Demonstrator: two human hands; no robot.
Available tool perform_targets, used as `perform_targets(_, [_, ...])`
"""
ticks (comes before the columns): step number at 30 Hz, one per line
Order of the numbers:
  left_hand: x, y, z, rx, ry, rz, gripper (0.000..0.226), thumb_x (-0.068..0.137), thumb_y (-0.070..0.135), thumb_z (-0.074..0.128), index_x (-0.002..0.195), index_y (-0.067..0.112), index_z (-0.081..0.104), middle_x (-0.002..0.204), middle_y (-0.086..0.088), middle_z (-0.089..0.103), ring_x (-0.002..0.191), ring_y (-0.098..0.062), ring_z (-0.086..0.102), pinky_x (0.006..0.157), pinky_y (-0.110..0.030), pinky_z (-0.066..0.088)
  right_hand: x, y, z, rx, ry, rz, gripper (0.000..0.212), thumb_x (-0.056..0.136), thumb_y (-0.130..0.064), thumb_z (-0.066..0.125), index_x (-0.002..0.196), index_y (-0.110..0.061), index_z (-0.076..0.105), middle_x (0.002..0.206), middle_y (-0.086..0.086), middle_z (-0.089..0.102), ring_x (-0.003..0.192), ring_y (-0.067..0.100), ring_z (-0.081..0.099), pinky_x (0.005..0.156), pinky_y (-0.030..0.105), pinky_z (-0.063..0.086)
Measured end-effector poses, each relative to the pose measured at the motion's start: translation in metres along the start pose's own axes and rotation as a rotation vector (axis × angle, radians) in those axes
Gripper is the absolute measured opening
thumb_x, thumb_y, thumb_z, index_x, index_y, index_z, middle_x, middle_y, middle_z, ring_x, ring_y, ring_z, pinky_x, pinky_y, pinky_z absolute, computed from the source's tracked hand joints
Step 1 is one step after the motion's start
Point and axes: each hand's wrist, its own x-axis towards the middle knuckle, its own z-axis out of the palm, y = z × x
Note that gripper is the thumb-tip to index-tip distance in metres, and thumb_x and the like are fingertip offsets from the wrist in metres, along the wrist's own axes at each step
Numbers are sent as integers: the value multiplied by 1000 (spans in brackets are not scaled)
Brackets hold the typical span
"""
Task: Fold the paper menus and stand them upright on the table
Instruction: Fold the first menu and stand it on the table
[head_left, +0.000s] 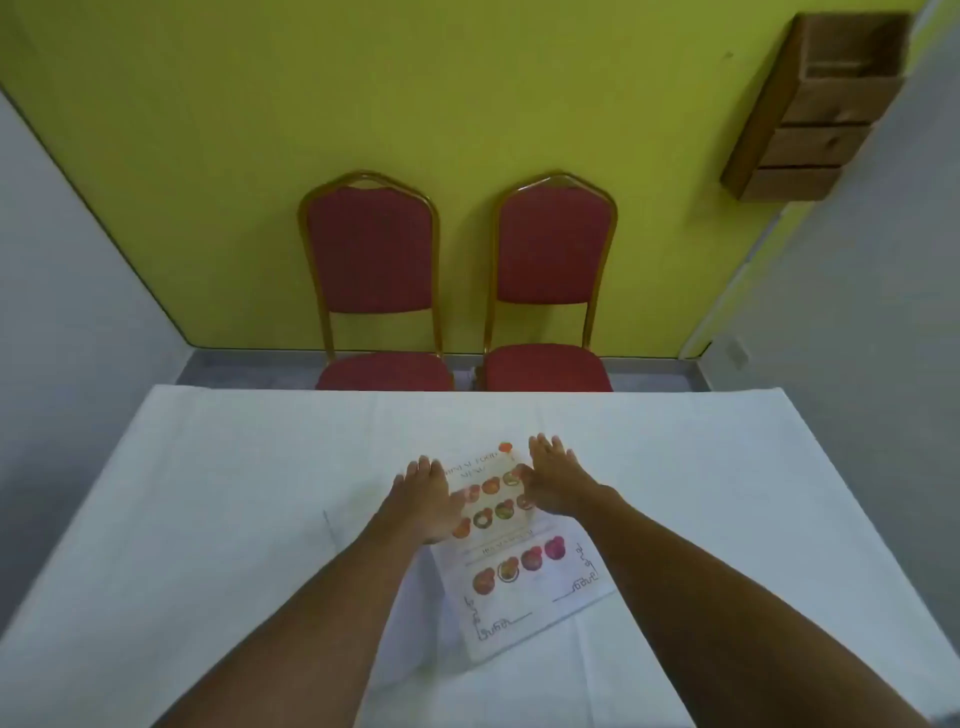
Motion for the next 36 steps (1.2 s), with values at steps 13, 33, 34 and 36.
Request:
perform_targets(13, [-22, 4, 63, 70, -25, -80, 85, 98, 61, 29, 158, 8, 2, 164, -19, -6, 151, -34, -2, 120, -47, 9, -21, 24, 47, 60, -7, 84, 74, 101, -46, 32, 156, -7, 1, 165, 12, -1, 151, 33, -1, 121, 51, 11])
perform_targets(33, [-15, 42, 52, -371, 32, -318, 89, 84, 46, 72, 149, 5, 26, 129, -14, 53, 113, -27, 61, 85, -34, 56, -33, 19, 7, 467, 144, 205, 22, 92, -18, 58, 113, -12, 61, 105, 3, 67, 87, 25, 66, 68, 27, 53])
perform_targets(34, [-14, 47, 46, -383, 43, -308, 91, 84, 44, 73, 150, 4, 23, 131, -15, 51, 116, -29, 59, 86, -34, 54, -33, 21, 2, 493, 171, 220, 19, 92, -18, 59, 110, -12, 60, 103, 1, 65, 87, 25, 65, 69, 27, 52])
perform_targets(36, [-11, 58, 35, -412, 64, -298, 99, 85, 39, 74, 154, 5, 11, 137, -17, 44, 123, -31, 54, 90, -35, 50, -33, 25, -13, 510, 245, 235, 17, 91, -19, 59, 106, -11, 60, 103, 2, 67, 81, 21, 62, 68, 28, 50])
